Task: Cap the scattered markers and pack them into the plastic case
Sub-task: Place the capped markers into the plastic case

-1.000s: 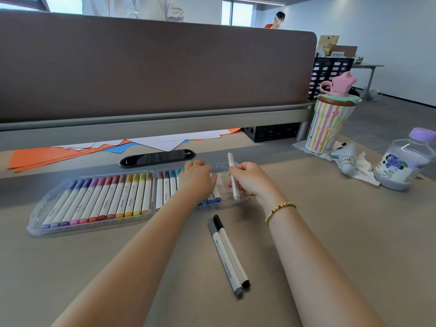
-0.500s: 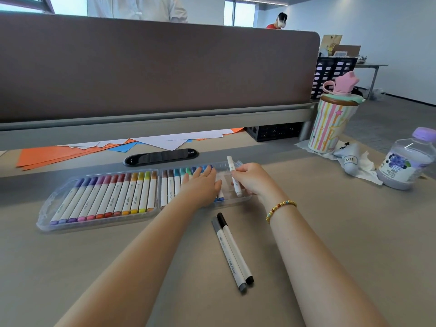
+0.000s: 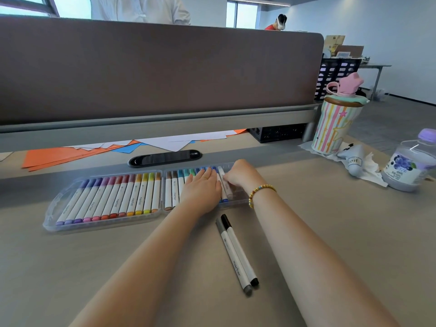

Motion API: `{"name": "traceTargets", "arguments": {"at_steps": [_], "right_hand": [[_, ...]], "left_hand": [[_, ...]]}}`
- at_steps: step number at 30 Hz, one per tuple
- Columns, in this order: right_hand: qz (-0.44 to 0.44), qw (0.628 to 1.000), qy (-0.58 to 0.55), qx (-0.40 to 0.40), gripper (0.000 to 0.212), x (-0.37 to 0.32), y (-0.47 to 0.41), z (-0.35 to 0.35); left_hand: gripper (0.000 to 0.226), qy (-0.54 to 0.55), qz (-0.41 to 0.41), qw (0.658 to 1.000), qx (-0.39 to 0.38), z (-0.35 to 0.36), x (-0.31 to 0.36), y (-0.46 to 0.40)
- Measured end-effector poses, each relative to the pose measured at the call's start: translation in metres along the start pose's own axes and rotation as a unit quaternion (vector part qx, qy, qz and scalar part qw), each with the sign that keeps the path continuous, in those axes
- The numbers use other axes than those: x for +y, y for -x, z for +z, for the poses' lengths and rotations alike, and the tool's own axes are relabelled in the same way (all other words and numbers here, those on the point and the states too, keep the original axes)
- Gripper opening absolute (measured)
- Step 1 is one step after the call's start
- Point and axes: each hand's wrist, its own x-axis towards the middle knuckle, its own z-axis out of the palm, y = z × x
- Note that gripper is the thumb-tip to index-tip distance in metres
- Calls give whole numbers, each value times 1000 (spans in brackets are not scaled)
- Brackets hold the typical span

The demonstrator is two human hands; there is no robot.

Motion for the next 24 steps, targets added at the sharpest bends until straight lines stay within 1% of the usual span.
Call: {"name": "traceTargets", "arguments": {"at_steps": [4,7,9,12,17,22,24], "right_hand": [[-29,995,85,49,29,4,3,8],[-65,981,166,75,37,12,6,11],[-59,981,174,56,41,15,9,10],[-59,983,173,31,41,18,12,6],[-65,975,212,20,41,18,13,9],[-32,973,229,-18,42,11,5,6],[-17,969,245,-21,44,7,-1,6]], "left_hand": [[52,8,0,1000,0,0,1,0],[52,5,0,1000,0,-2,1,2],[52,6,0,1000,-2,-2,1,2],[52,-1,1,1000,-7,-2,1,1],[52,-3,1,1000,-7,-2,1,2],[50,-3,11,1000,-3,-2,1,1],[49,3,18,1000,2,-2,0,0]]}}
